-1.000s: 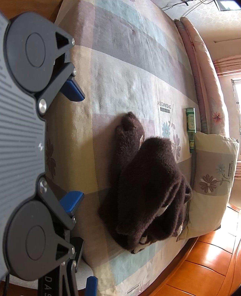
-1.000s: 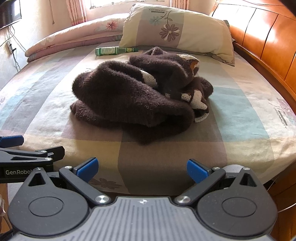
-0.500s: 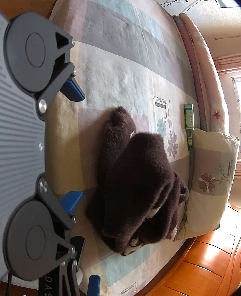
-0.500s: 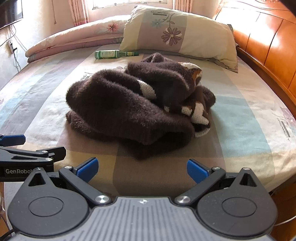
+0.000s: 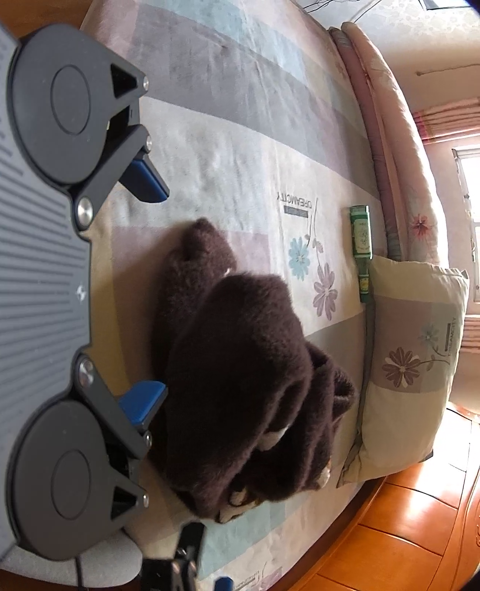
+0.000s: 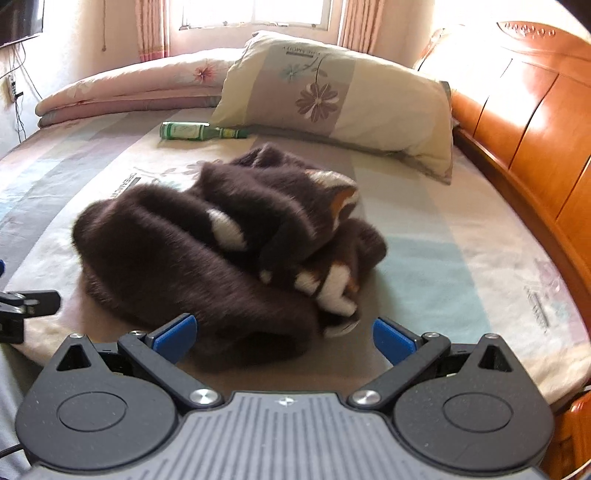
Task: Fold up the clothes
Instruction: 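Move both tools toward the crumpled brown sweater and reach into it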
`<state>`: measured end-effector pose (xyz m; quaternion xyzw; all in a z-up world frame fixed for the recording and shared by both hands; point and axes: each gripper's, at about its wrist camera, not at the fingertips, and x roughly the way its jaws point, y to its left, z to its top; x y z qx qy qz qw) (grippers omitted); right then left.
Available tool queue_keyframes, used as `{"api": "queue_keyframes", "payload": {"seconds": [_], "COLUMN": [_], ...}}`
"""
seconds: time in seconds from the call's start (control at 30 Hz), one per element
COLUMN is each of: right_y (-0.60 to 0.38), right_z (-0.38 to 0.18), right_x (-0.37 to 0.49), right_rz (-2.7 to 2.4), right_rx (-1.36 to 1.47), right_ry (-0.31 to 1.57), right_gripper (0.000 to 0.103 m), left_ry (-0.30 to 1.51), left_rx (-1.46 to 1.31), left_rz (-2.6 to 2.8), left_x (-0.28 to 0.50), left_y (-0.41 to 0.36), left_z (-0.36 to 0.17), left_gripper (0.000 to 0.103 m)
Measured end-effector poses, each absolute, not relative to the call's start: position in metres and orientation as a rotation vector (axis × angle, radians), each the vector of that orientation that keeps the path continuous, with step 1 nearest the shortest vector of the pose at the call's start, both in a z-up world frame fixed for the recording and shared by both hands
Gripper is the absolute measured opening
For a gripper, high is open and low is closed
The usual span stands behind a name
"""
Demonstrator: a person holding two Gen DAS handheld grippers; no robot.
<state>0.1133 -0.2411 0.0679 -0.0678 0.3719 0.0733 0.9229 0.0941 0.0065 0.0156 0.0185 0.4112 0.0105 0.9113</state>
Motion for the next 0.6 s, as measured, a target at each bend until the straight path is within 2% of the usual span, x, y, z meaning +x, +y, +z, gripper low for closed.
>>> {"api": "queue_keyframes", "payload": {"seconds": [0.6], "right_y": [-0.224], "right_z": [0.051], "right_x": [0.154], "right_rz": [0.256], "right_rx": [-0.18], "right_ry": [0.81], "right_gripper": [0.103], "left_ry": [0.896], "left_rx": [0.049], "left_rz": [-0.012], "left_x": [0.135], "left_y": [-0.004], "left_z": [0.006], "left_gripper": [0.102]}}
